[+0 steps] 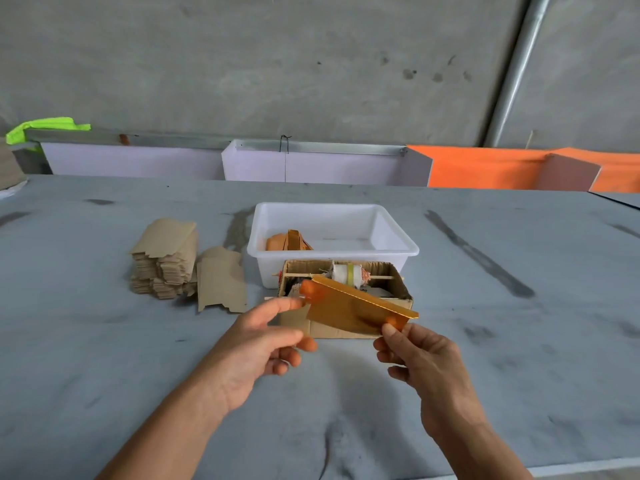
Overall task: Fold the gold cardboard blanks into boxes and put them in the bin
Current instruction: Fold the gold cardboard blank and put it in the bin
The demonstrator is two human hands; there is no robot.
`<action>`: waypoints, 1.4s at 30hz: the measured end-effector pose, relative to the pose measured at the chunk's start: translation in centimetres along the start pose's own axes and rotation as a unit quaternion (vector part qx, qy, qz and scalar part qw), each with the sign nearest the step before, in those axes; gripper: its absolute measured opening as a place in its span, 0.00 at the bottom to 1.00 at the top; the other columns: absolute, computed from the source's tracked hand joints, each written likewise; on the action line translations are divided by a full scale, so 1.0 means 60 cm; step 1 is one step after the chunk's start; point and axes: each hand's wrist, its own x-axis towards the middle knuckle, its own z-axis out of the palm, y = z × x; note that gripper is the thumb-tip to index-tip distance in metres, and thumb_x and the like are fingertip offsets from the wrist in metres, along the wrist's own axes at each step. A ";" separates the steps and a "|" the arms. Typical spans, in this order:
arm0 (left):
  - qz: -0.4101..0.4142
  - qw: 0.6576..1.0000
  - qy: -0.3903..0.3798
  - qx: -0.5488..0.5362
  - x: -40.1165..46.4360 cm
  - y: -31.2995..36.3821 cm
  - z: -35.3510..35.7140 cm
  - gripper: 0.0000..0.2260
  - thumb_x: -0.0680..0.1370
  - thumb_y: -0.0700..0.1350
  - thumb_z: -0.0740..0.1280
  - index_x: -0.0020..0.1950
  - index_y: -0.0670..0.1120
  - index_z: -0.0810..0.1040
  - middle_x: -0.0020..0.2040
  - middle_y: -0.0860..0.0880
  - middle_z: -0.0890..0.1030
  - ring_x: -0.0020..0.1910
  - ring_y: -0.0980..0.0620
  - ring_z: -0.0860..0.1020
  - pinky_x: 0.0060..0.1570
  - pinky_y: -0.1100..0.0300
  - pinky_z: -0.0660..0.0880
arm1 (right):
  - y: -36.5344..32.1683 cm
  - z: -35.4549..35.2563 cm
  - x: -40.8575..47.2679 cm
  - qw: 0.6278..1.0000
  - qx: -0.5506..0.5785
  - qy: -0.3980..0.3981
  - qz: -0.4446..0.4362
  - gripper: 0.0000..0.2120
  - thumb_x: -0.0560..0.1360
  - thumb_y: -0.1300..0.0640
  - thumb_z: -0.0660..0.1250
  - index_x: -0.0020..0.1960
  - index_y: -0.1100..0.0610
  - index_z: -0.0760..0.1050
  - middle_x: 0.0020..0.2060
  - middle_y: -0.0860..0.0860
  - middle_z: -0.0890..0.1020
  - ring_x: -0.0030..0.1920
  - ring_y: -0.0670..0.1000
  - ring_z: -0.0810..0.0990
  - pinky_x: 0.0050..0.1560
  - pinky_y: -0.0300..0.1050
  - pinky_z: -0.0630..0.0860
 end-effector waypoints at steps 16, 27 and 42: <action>-0.015 0.995 0.064 -0.080 0.005 0.002 0.044 0.04 0.71 0.41 0.72 0.44 0.41 0.81 0.36 0.43 0.84 0.27 0.57 0.77 0.28 0.67 0.73 | -0.018 0.013 -0.006 0.997 0.032 -0.050 0.049 0.04 0.76 0.59 0.66 0.49 0.56 0.79 0.36 0.54 0.85 0.33 0.49 0.82 0.35 0.41 0.75; -0.020 0.988 0.093 -0.118 0.005 -0.002 0.044 0.03 0.74 0.37 0.70 0.40 0.39 0.80 0.33 0.42 0.82 0.27 0.55 0.77 0.28 0.67 0.74 | -0.009 0.013 -0.002 0.995 0.065 -0.030 0.072 0.05 0.70 0.59 0.72 0.40 0.62 0.79 0.33 0.56 0.83 0.31 0.47 0.80 0.35 0.41 0.74; -0.075 0.980 0.121 -0.140 0.008 -0.009 0.054 0.04 0.70 0.33 0.73 0.40 0.38 0.78 0.32 0.43 0.82 0.26 0.54 0.78 0.27 0.64 0.76 | -0.005 0.033 0.004 0.997 0.037 0.056 0.028 0.05 0.72 0.62 0.72 0.41 0.62 0.78 0.26 0.50 0.81 0.28 0.46 0.82 0.30 0.38 0.74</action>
